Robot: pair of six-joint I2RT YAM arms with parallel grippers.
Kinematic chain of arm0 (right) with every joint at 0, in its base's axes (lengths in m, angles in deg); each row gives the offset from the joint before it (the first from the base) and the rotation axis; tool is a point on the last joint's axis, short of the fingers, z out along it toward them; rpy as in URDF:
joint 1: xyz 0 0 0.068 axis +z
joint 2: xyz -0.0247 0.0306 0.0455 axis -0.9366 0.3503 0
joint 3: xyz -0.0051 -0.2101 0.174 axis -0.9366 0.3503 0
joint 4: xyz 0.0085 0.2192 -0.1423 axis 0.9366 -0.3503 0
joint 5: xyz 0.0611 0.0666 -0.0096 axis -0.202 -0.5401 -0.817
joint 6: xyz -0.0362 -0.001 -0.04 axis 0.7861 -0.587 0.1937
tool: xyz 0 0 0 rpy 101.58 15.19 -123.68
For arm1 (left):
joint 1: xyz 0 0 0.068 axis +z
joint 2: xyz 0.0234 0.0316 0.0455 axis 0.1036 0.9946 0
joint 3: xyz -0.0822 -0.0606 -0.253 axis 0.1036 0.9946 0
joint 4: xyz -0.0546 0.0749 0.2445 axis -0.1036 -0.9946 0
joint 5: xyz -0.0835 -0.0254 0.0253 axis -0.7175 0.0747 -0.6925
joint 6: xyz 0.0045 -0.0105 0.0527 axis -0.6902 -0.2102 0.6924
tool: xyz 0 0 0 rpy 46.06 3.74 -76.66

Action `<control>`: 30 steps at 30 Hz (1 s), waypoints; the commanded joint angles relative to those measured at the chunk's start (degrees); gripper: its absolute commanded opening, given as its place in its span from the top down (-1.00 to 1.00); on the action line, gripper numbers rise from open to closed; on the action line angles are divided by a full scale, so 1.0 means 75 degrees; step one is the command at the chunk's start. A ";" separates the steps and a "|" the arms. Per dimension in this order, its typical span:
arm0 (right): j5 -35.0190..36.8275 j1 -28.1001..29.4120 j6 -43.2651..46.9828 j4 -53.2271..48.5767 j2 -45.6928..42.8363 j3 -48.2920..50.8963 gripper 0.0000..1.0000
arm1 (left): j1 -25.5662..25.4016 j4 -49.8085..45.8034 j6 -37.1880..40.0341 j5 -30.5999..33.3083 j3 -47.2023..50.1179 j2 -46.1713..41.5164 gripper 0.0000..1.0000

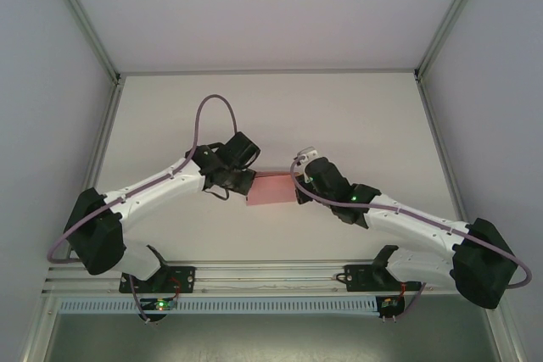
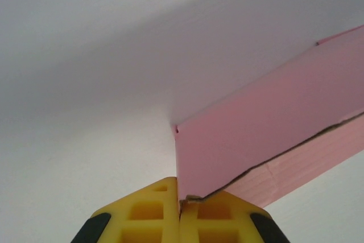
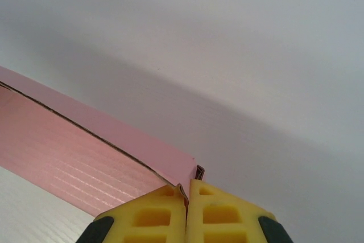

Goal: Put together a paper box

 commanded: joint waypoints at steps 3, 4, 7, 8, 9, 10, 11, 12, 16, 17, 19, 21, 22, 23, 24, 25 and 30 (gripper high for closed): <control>0.0153 0.0284 0.0184 -0.0473 0.0180 -0.0081 1.00 | 0.0557 0.0430 -0.1253 -0.2027 -0.0154 -0.0297 1.00; 0.0179 0.0306 0.0184 -0.0477 0.0180 -0.0080 1.00 | 0.0678 0.0377 -0.1350 -0.2236 -0.0219 -0.0298 1.00; 0.0236 0.0357 0.0174 -0.0477 0.0168 -0.0061 1.00 | 0.0853 0.0395 -0.1591 -0.2657 -0.0349 -0.0315 1.00; 0.0259 0.0372 0.0165 -0.0471 0.0157 -0.0055 1.00 | 0.0857 0.0400 -0.1593 -0.2780 -0.0396 -0.0303 1.00; 0.0269 0.0386 0.0157 -0.0474 0.0131 -0.0039 1.00 | 0.0857 0.0322 -0.1627 -0.2812 -0.0455 -0.0275 1.00; 0.0273 0.0403 0.0144 -0.0452 0.0110 -0.0021 1.00 | 0.0857 0.0299 -0.1637 -0.2833 -0.0459 -0.0252 1.00; 0.0267 0.0400 0.0141 -0.0410 0.0077 0.0016 1.00 | 0.0857 0.0329 -0.1582 -0.2815 -0.0417 -0.0233 1.00; 0.0242 0.0402 0.0136 -0.0378 0.0063 0.0031 1.00 | 0.0857 0.0286 -0.1555 -0.2643 -0.0386 -0.0205 1.00; 0.0226 0.0405 0.0127 -0.0371 0.0024 0.0079 1.00 | 0.0826 0.0001 -0.1104 -0.1833 -0.0225 -0.0020 1.00; 0.0255 0.0409 0.0109 -0.0351 0.0025 0.0093 1.00 | 0.0810 0.0077 -0.1088 -0.1789 -0.0131 0.0024 1.00; 0.0270 0.0412 0.0054 -0.0336 0.0039 0.0101 1.00 | 0.0810 0.0423 -0.1211 -0.1905 0.0098 0.0134 1.00; 0.0248 0.0422 0.0007 -0.0300 0.0051 0.0108 1.00 | 0.0799 0.0653 -0.1376 -0.1902 0.0254 0.0236 1.00; 0.0266 0.0446 -0.0007 -0.0263 0.0039 0.0132 1.00 | 0.0766 0.0700 -0.1452 -0.1814 0.0312 0.0262 1.00; 0.0263 0.0460 -0.0019 -0.0231 0.0024 0.0160 1.00 | 0.0725 0.0775 -0.1462 -0.1773 0.0387 0.0249 1.00; 0.0301 0.0457 -0.0034 -0.0181 0.0001 0.0196 1.00 | 0.0671 0.0835 -0.1487 -0.1642 0.0491 0.0211 1.00; 0.0337 0.0466 -0.0046 -0.0141 -0.0025 0.0246 1.00 | 0.0621 0.0936 -0.1562 -0.1562 0.0635 0.0159 1.00; 0.0285 0.0518 -0.0130 0.0136 -0.0060 0.0426 1.00 | 0.0096 0.1036 -0.1601 -0.0428 0.1183 -0.0165 1.00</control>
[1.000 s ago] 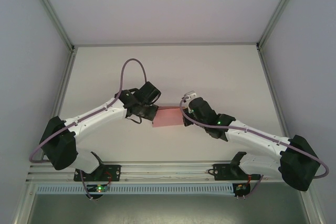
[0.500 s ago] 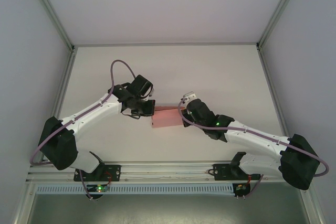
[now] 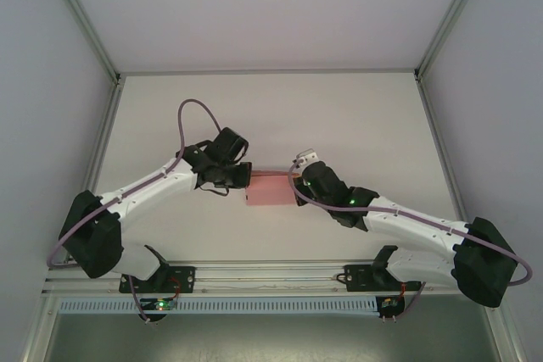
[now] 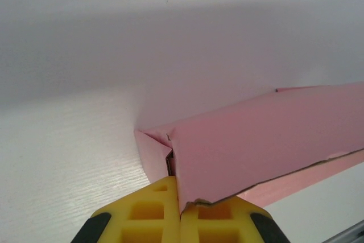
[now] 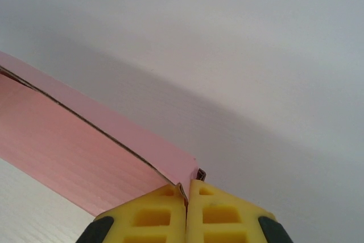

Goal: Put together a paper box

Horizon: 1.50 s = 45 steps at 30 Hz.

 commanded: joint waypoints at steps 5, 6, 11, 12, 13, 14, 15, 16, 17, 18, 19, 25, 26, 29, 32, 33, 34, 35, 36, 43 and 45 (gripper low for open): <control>-0.0325 0.0417 0.0614 0.0939 -0.0200 0.0939 1.00 | -0.1106 0.0159 0.0252 0.1989 0.1286 -0.0143 1.00; -0.0326 0.0513 0.0878 0.1314 -0.0250 0.1205 1.00 | -0.1106 0.0327 0.0228 0.1945 0.1518 -0.0175 1.00; -0.0051 0.0811 0.1519 0.2551 -0.0258 0.1993 1.00 | -0.1112 0.0957 0.0056 0.1603 0.1925 -0.0579 0.71; -0.0007 0.0838 0.1629 0.2695 -0.0192 0.2058 1.00 | -0.1115 0.0988 0.0032 0.1621 0.1877 -0.0720 0.68; 0.0093 0.0894 0.1716 0.2725 -0.0115 0.2060 1.00 | -0.1111 0.1005 0.0056 0.1582 0.1835 -0.0841 0.65; 0.0346 0.0952 0.1714 0.2603 -0.0023 0.2009 1.00 | -0.1112 0.1011 0.0078 0.1513 0.1773 -0.0986 0.54; 0.0539 0.0974 0.1672 0.2373 0.0065 0.1906 1.00 | -0.1113 0.1040 0.0076 0.1399 0.1722 -0.1115 0.50; 0.0691 0.0989 0.1653 0.2214 0.0119 0.1828 1.00 | -0.1112 0.1051 0.0095 0.1299 0.1682 -0.1232 0.47; 0.0790 0.0997 0.1621 0.2132 0.0156 0.1789 1.00 | -0.1117 0.1041 0.0057 0.1241 0.1616 -0.1367 0.37; 0.0842 0.1001 0.1567 0.2128 0.0165 0.1778 1.00 | -0.1113 0.1021 0.0017 0.1207 0.1555 -0.1482 0.27; 0.0845 0.1000 0.1547 0.2148 0.0134 0.1775 1.00 | -0.1109 0.0951 -0.0063 0.1224 0.1476 -0.1587 0.12; 0.0742 0.1031 0.1532 0.2145 -0.0212 0.1847 1.00 | -0.1101 0.0567 -0.0648 0.1244 0.1085 -0.2079 -1.00; 0.0769 0.1029 0.1518 0.2124 -0.0252 0.1852 1.00 | -0.1098 0.0535 -0.0871 0.1301 0.1029 -0.2151 -1.00; 0.0932 0.1057 0.1446 0.2116 -0.0287 0.1846 1.00 | -0.1059 0.0526 -0.1919 0.1687 0.0989 -0.2328 -1.00; 0.1324 0.1211 0.1325 0.2234 -0.0269 0.1858 1.00 | -0.0859 0.0922 -0.3110 0.1870 0.1437 -0.2517 -1.00; 0.1421 0.1263 0.1318 0.2273 -0.0252 0.1864 1.00 | -0.0749 0.1048 -0.3491 0.1839 0.1618 -0.2568 -1.00; 0.1706 0.1341 0.1225 0.2334 -0.0208 0.1870 1.00 | -0.0638 0.1314 -0.3736 0.1711 0.1846 -0.2638 -1.00; 0.2034 0.1429 0.1131 0.2372 -0.0156 0.1860 1.00 | -0.0569 0.1562 -0.3906 0.1667 0.2026 -0.2707 -1.00; 0.2253 0.1502 0.1080 0.2364 -0.0097 0.1830 1.00 | -0.0545 0.1701 -0.4131 0.1751 0.2173 -0.2784 -1.00; 0.3318 0.1751 0.0100 0.2267 0.0256 0.1489 1.00 | -0.0535 0.3003 -0.5059 0.1731 0.2748 -0.2791 -1.00; 0.3585 0.1820 -0.0153 0.2246 0.0372 0.1382 1.00 | -0.0544 0.3448 -0.5203 0.1527 0.2859 -0.2461 -1.00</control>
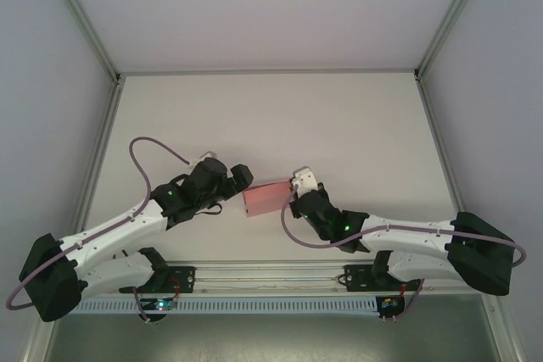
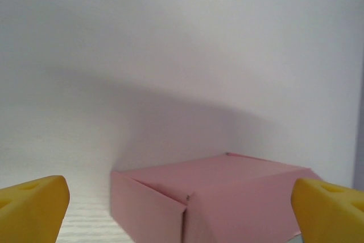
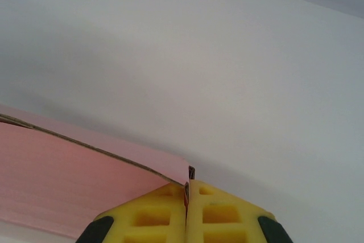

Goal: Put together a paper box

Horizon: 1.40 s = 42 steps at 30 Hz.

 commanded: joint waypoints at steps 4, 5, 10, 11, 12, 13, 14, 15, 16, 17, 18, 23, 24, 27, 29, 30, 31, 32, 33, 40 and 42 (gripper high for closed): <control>0.1089 0.0136 -0.1122 -0.1136 0.0512 -0.0598 1.00 | 0.0040 0.1409 -0.0782 -0.0247 0.0014 0.0906 -1.00; 0.1292 0.0184 -0.1339 -0.1314 0.0593 -0.0716 1.00 | 0.0034 0.1543 -0.0756 -0.0296 -0.0016 0.1008 -0.98; 0.1860 0.0327 -0.2112 -0.1794 0.0839 -0.0999 1.00 | 0.0034 0.1366 -0.0773 -0.0141 -0.0128 0.1138 -0.93; 0.1847 0.0356 -0.2150 -0.1763 0.0833 -0.0997 1.00 | 0.0032 0.1401 -0.0836 -0.0081 -0.0061 0.1169 -0.93; 0.1798 0.0382 -0.2096 -0.1626 0.0833 -0.0956 1.00 | 0.0033 0.1473 -0.0905 -0.0023 0.0025 0.1149 -0.92; 0.1776 0.0382 -0.2157 -0.1604 0.0808 -0.0932 1.00 | 0.0039 0.1496 -0.0944 0.0057 0.0074 0.1143 -0.91; 0.1789 0.0387 -0.2287 -0.1663 0.0793 -0.0926 1.00 | 0.0041 0.1525 -0.0952 0.0112 0.0100 0.1144 -0.85; 0.1791 0.0382 -0.2415 -0.1751 0.0770 -0.0921 1.00 | 0.0024 0.1571 -0.1007 0.0147 0.0134 0.1153 -0.79; 0.1784 0.0388 -0.2546 -0.1831 0.0758 -0.0928 1.00 | -0.0006 0.1712 -0.1022 0.0162 0.0180 0.1186 -0.75; 0.1743 0.0404 -0.2608 -0.1845 0.0735 -0.0920 1.00 | -0.0042 0.1872 -0.1019 0.0207 0.0223 0.1240 -0.69; 0.1632 0.0417 -0.2608 -0.1839 0.0719 -0.0926 1.00 | -0.0090 0.1946 -0.1100 0.0297 0.0252 0.1325 -0.62; 0.1364 0.0536 -0.2601 -0.1805 0.0663 -0.0885 0.89 | -0.0249 0.2448 -0.1252 0.0257 0.0426 0.1724 -0.31; 0.1214 0.0543 -0.2459 -0.1713 0.0652 -0.0862 0.88 | -0.0268 0.2479 -0.1268 0.0286 0.0440 0.1807 -0.16; 0.0969 0.0547 -0.2421 -0.1476 0.0582 -0.0768 0.72 | -0.0370 0.2667 -0.1321 0.0362 0.0520 0.1992 -0.02; 0.0832 0.0547 -0.2413 -0.1266 0.0458 -0.0641 0.57 | -0.0407 0.2719 -0.1381 0.0456 0.0590 0.2051 -0.01; 0.0759 0.0547 -0.2284 -0.1157 0.0365 -0.0578 0.56 | -0.0415 0.2721 -0.1383 0.0484 0.0628 0.2046 0.01; 0.0694 0.0547 -0.2241 -0.1114 0.0259 -0.0533 0.53 | -0.0432 0.2673 -0.1400 0.0541 0.0640 0.2037 0.03; 0.0601 0.0544 -0.2116 -0.1062 0.0115 -0.0484 0.48 | -0.0435 0.2639 -0.1403 0.0608 0.0689 0.2018 0.07; 0.0481 0.0536 -0.1901 -0.0972 -0.0032 -0.0443 0.44 | -0.0452 0.2575 -0.1436 0.0720 0.0727 0.2011 0.10; -0.0595 0.0218 -0.1331 -0.0290 -0.1047 0.0076 -0.10 | -0.0633 0.2767 -0.1447 0.1104 0.0956 0.2157 0.12; -0.0714 0.0069 -0.1410 -0.0303 -0.1213 0.0146 -0.21 | -0.0691 0.2817 -0.1349 0.1156 0.0967 0.2197 0.12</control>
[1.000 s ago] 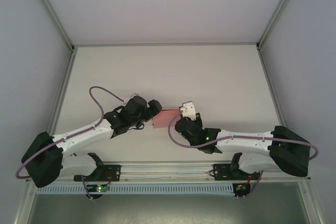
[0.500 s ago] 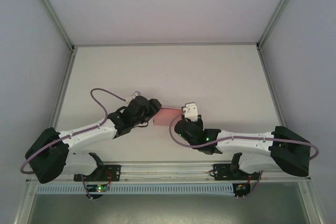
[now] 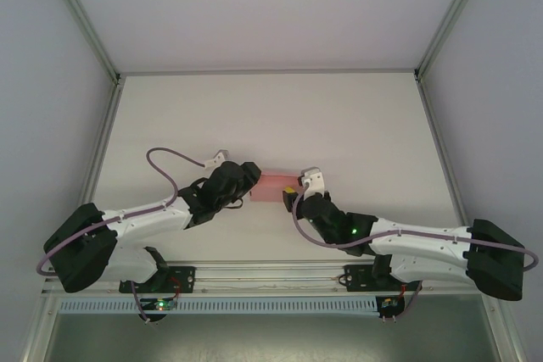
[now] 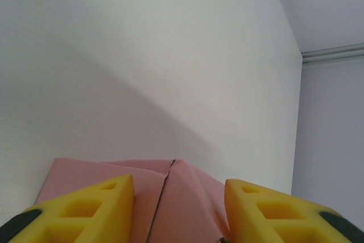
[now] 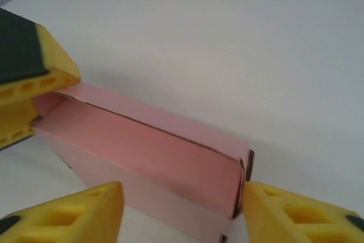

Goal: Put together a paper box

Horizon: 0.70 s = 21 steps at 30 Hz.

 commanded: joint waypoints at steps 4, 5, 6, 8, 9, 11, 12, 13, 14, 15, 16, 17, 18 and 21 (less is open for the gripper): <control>-0.0344 -0.0289 -0.0092 0.0375 -0.0525 0.0154 -0.44 | -0.0184 -0.0954 0.0183 0.0266 0.0320 0.0403 0.14; -0.0253 -0.0299 -0.0085 0.0356 -0.0618 0.0135 -0.50 | -0.0195 -0.0957 0.0256 0.0273 0.0321 0.0388 0.14; -0.0086 -0.0327 -0.0084 0.0323 -0.0706 0.0123 -0.56 | -0.0192 -0.0985 0.0299 0.0290 0.0298 0.0376 0.14; 0.0355 -0.0488 -0.0284 0.0205 -0.0849 0.0079 -0.60 | -0.0198 -0.1078 0.0401 0.0297 0.0229 0.0380 0.14; 0.0334 -0.0649 -0.0351 0.0202 -0.0887 0.0064 -0.61 | -0.0212 -0.1134 0.0441 0.0295 0.0179 0.0391 0.14; -0.0053 -0.1113 -0.0627 0.0191 -0.0869 -0.0007 -0.60 | -0.0216 -0.1192 0.0538 0.0285 0.0104 0.0420 0.14; -0.0413 -0.1354 -0.0741 0.0197 -0.0782 -0.0058 -0.58 | -0.0225 -0.1206 0.0548 0.0274 0.0089 0.0445 0.14; -0.0809 -0.1593 -0.0824 0.0214 -0.0627 -0.0124 -0.56 | -0.0236 -0.1150 0.0554 0.0265 0.0096 0.0490 0.14; -0.1104 -0.1754 -0.0871 0.0203 -0.0443 -0.0199 -0.55 | -0.0236 -0.1123 0.0564 0.0233 0.0098 0.0520 0.14; -0.1316 -0.1897 -0.0918 0.0160 -0.0252 -0.0271 -0.51 | -0.0239 -0.1072 0.0562 0.0220 0.0095 0.0556 0.14; -0.1423 -0.1994 -0.1022 0.0094 -0.0051 -0.0337 -0.47 | -0.0243 -0.1002 0.0607 0.0180 0.0115 0.0586 0.14; -0.1466 -0.2059 -0.1106 0.0030 0.0104 -0.0347 -0.45 | -0.0254 -0.0981 0.0611 0.0154 0.0120 0.0609 0.14; -0.1469 -0.2107 -0.1226 -0.0005 0.0236 -0.0326 -0.40 | -0.0260 -0.0941 0.0657 0.0131 0.0140 0.0614 0.14; -0.1607 -0.2320 -0.1635 0.0013 0.0389 -0.0028 -0.23 | -0.0271 -0.0844 0.0752 0.0089 0.0267 0.0614 0.14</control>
